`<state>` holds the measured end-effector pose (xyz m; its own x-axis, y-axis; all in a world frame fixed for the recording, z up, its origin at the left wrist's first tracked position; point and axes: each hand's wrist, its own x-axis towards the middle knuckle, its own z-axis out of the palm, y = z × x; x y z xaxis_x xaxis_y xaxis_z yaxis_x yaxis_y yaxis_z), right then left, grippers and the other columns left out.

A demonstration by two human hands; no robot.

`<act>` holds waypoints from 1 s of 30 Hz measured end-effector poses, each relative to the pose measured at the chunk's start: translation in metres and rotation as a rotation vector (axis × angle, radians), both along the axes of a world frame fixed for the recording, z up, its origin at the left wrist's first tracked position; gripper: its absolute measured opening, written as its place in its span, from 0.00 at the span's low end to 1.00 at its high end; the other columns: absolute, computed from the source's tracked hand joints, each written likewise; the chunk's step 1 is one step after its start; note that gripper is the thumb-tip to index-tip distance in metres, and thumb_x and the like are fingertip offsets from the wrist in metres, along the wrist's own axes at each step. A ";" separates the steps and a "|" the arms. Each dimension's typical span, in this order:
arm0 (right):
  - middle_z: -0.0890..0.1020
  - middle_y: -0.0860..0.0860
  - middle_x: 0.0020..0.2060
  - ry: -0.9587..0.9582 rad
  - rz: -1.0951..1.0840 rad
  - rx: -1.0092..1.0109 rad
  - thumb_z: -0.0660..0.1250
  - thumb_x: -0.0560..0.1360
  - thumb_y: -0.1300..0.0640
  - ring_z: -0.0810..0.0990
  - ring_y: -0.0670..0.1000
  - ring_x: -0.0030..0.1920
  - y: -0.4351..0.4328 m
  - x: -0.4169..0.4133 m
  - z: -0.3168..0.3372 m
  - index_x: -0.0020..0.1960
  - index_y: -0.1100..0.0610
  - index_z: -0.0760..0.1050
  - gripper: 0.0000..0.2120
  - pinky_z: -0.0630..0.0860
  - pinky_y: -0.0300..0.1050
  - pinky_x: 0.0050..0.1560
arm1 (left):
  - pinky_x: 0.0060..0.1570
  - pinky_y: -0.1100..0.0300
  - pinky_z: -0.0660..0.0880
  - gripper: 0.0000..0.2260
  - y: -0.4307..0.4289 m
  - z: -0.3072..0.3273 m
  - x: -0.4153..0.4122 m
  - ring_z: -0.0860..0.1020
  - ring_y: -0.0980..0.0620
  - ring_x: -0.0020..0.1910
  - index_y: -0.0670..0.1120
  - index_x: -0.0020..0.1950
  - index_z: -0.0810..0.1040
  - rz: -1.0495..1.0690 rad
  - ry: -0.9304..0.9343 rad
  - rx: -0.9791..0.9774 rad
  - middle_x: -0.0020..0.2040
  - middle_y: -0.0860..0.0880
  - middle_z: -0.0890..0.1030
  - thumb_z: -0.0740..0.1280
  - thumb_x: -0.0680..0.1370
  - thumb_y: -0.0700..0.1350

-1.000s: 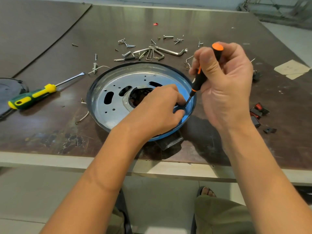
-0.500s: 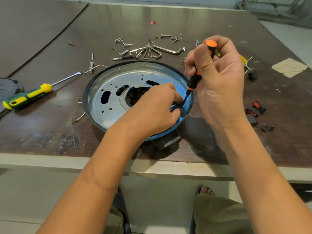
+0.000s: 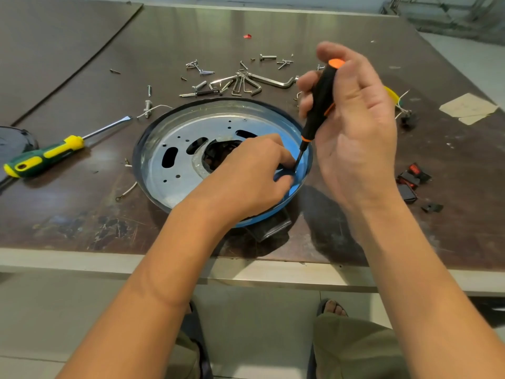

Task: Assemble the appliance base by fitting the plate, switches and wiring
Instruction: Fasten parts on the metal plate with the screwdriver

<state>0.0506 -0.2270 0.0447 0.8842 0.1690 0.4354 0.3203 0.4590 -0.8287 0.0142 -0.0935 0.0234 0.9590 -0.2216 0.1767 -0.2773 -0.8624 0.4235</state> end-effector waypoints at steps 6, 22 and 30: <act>0.80 0.52 0.39 0.002 -0.176 -0.008 0.71 0.75 0.68 0.81 0.54 0.41 0.000 0.002 -0.002 0.51 0.60 0.70 0.11 0.79 0.48 0.47 | 0.46 0.61 0.69 0.13 0.000 -0.002 0.001 0.73 0.55 0.46 0.50 0.62 0.82 0.008 -0.012 -0.005 0.54 0.53 0.77 0.68 0.79 0.49; 0.81 0.55 0.43 -0.042 -0.014 -0.057 0.60 0.83 0.61 0.79 0.51 0.43 0.003 0.003 -0.004 0.58 0.61 0.71 0.06 0.75 0.46 0.45 | 0.46 0.59 0.71 0.12 0.000 0.000 0.000 0.74 0.53 0.47 0.48 0.62 0.82 0.000 0.001 0.019 0.54 0.52 0.77 0.68 0.79 0.48; 0.83 0.57 0.42 -0.090 -0.133 -0.079 0.72 0.75 0.66 0.82 0.58 0.43 0.008 0.000 -0.002 0.51 0.60 0.72 0.10 0.80 0.54 0.49 | 0.58 0.53 0.76 0.15 0.013 0.011 -0.002 0.80 0.52 0.54 0.49 0.60 0.84 -0.036 0.098 0.021 0.56 0.52 0.84 0.73 0.75 0.52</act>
